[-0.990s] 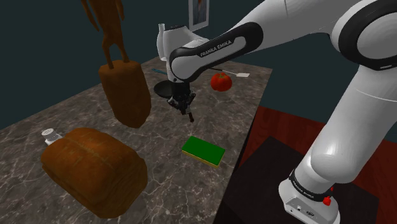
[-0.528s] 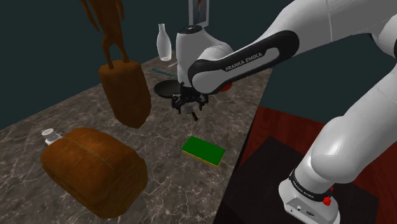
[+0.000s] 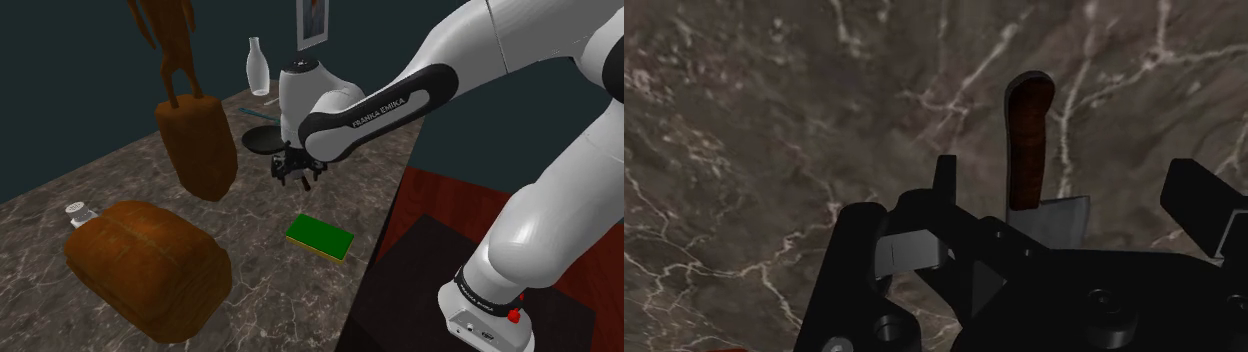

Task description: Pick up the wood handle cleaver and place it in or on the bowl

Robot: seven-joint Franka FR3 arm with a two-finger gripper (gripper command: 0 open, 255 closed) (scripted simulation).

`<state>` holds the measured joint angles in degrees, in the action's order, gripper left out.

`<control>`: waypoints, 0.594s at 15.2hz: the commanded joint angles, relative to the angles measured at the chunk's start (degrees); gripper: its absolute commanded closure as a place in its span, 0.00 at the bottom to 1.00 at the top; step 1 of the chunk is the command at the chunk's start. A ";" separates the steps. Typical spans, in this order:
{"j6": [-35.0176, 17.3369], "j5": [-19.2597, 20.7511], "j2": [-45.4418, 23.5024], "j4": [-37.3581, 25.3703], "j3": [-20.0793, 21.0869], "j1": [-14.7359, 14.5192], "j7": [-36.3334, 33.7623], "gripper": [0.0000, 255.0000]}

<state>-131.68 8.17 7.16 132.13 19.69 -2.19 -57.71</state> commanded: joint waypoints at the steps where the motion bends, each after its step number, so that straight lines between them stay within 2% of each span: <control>1: -0.17 0.08 -0.12 0.04 0.03 0.00 -0.10 0.00; 5: -0.16 0.08 -0.12 0.04 0.03 0.00 -0.09 0.00; 6: -0.16 0.08 -0.12 0.04 0.03 0.00 -0.09 1.00; 9: -0.10 0.15 -0.30 -0.19 0.03 0.02 -0.12 1.00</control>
<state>-131.64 8.42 7.40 131.68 19.61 -2.10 -57.83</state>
